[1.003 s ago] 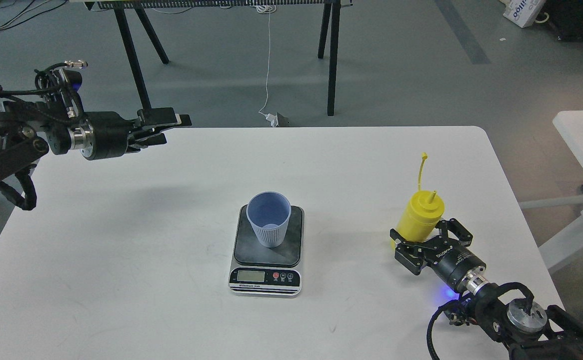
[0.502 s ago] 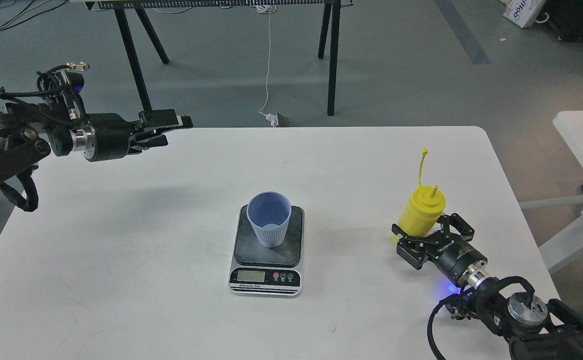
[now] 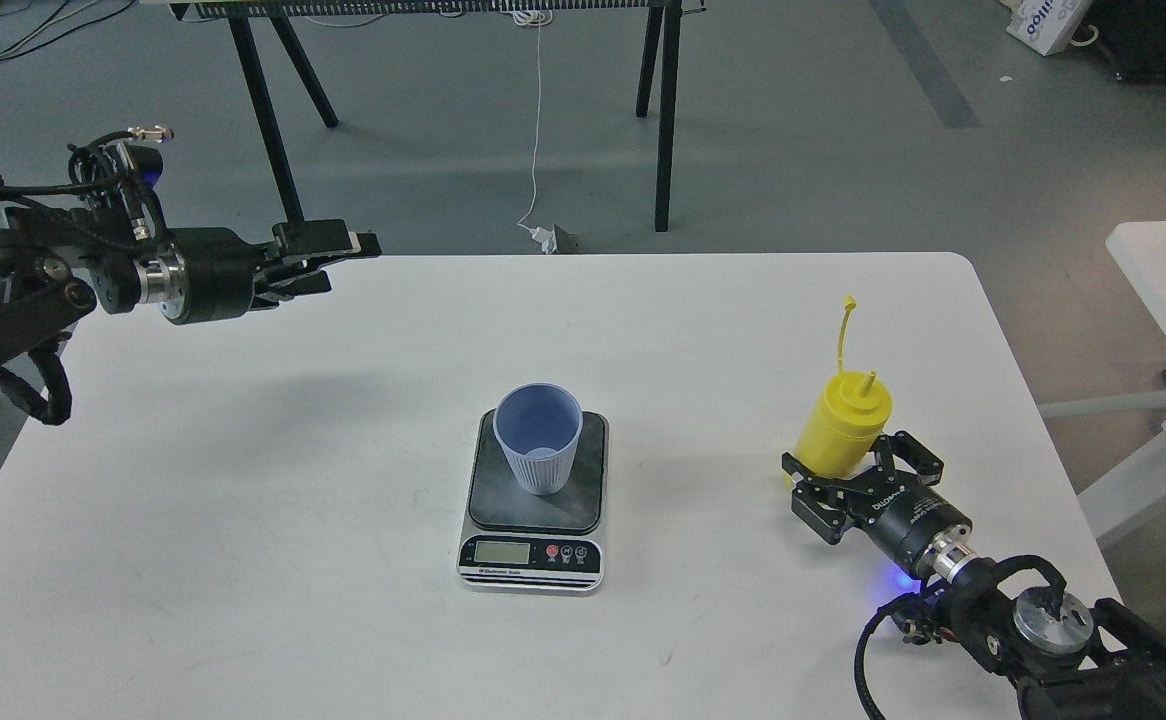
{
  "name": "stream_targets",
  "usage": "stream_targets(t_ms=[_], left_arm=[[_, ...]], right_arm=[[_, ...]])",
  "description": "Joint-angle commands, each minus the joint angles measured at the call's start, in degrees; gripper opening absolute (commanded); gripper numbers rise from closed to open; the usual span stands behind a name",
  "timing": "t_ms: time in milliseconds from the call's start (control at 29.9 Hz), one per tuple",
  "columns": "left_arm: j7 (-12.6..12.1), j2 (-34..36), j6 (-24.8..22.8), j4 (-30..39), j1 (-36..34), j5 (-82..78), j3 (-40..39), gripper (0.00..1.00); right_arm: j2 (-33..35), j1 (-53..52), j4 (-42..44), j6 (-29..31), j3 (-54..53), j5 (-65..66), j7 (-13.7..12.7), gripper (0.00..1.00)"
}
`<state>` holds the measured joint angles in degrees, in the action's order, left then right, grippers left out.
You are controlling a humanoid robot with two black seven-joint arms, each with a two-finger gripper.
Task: Pour seasoning into cup on scale with both arms
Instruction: 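Close the right gripper around the yellow bottle, then lift the yellow bottle with the right gripper over the cup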
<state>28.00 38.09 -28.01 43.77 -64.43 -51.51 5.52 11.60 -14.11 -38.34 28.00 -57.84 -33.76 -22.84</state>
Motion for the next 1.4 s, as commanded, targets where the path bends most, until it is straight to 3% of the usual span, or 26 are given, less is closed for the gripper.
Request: stream_targets(t_ms=[0,167,301,368,435,568,702,1037,1371], left_arm=[[0.0,-0.04,0.01,0.0,0.01,0.0,0.01,1.0],[0.0,-0.13,0.01,0.0,0.01,0.0,-0.07,1.0],[0.0,-0.3,0.01,0.0,0.01,0.0,-0.07,1.0],[0.0,-0.39,0.01,0.0,-0.08,0.09,-0.16,1.0],[0.0,-0.39,0.01,0.0,-0.08,0.09,-0.16,1.0],[0.0,-0.39,0.01,0.0,0.0,0.18,-0.25,1.0],[0.0,-0.3,0.01,0.0,0.01,0.7,-0.25,1.0],[0.0,-0.83,0.01,0.0,-0.08,1.67,-0.25,1.0],[0.0,-1.0,0.01,-0.44,0.35,1.67,-0.16,1.0]], right_arm=[[0.0,-0.13,0.98,0.0,-0.08,1.77,0.61,0.22],[0.0,-0.22,1.77,0.0,0.01,1.95,1.22,0.07],[0.18,-2.67,0.9,0.0,0.01,5.01,3.5,0.02],[0.53,-6.61,0.28,0.0,0.01,9.22,5.17,0.02],[0.71,-11.53,-0.25,-4.06,0.1,14.92,6.49,0.02],[0.36,-22.69,-0.34,-13.21,1.15,31.16,6.94,0.02],[-1.83,-30.61,-0.34,-17.62,5.18,43.93,7.29,0.03],[-11.6,-41.07,-0.78,-24.57,21.97,61.17,7.55,0.03],[-11.6,-47.76,-4.29,-26.77,30.59,72.95,7.38,0.02]])
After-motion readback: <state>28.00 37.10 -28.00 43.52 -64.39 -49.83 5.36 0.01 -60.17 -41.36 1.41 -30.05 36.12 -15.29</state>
